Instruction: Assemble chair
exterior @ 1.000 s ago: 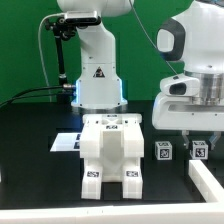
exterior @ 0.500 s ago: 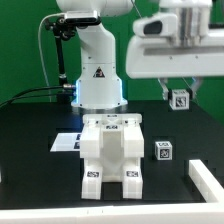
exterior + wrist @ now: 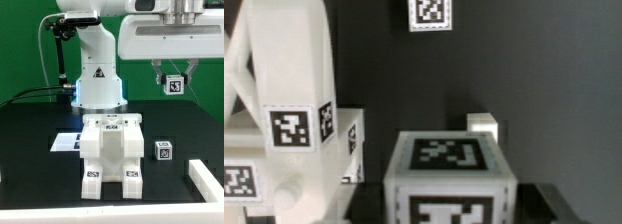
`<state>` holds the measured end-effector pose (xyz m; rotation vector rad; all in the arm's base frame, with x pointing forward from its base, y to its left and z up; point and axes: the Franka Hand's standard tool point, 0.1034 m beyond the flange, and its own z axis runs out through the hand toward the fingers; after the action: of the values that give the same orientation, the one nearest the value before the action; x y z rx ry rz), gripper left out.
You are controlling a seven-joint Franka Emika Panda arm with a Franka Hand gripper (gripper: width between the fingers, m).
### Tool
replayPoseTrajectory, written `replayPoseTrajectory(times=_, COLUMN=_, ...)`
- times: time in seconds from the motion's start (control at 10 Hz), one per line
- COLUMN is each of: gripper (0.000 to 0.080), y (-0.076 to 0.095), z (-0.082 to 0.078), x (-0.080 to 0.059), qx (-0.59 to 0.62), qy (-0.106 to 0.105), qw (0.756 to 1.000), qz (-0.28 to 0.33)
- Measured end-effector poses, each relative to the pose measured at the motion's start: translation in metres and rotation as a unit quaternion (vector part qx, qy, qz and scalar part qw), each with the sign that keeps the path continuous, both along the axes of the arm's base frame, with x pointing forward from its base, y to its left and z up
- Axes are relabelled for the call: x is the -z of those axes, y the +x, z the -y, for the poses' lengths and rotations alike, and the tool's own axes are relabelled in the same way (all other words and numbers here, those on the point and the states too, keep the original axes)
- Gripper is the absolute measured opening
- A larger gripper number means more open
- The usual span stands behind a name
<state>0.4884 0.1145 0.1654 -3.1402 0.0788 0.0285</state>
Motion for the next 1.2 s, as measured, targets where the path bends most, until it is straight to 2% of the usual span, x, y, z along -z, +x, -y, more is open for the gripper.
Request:
replayPoseTrajectory(times=0.1, gripper=0.0284, y=0.000, z=0.002, x=0.001, qx=0.000, qy=-0.001, qw=1.000, qz=-0.001)
replayPoseTrajectory(times=0.2, gripper=0.0284, y=0.006, z=0.019, x=0.009, qx=-0.033, qy=-0.004, qw=0.999, qz=0.001)
replayPoseTrajectory(times=0.4, gripper=0.0284, y=0.022, z=0.046, x=0.001, qx=-0.072, qy=-0.003, qw=0.997, qz=0.009)
replayPoseTrajectory(times=0.6, gripper=0.0284, y=0.036, z=0.068, x=0.008, qx=-0.087, qy=-0.010, qw=0.996, qz=0.016)
replayPoseTrajectory(times=0.7, gripper=0.0284, y=0.038, z=0.074, x=0.013, qx=-0.085, qy=-0.013, qw=0.996, qz=0.018)
replayPoseTrajectory(times=1.1, gripper=0.0284, y=0.036, z=0.072, x=0.015, qx=-0.084, qy=-0.011, qw=0.996, qz=0.016)
replayPoseTrajectory(times=1.2, gripper=0.0284, y=0.033, z=0.080, x=0.019, qx=-0.080, qy=-0.009, qw=0.997, qz=0.006)
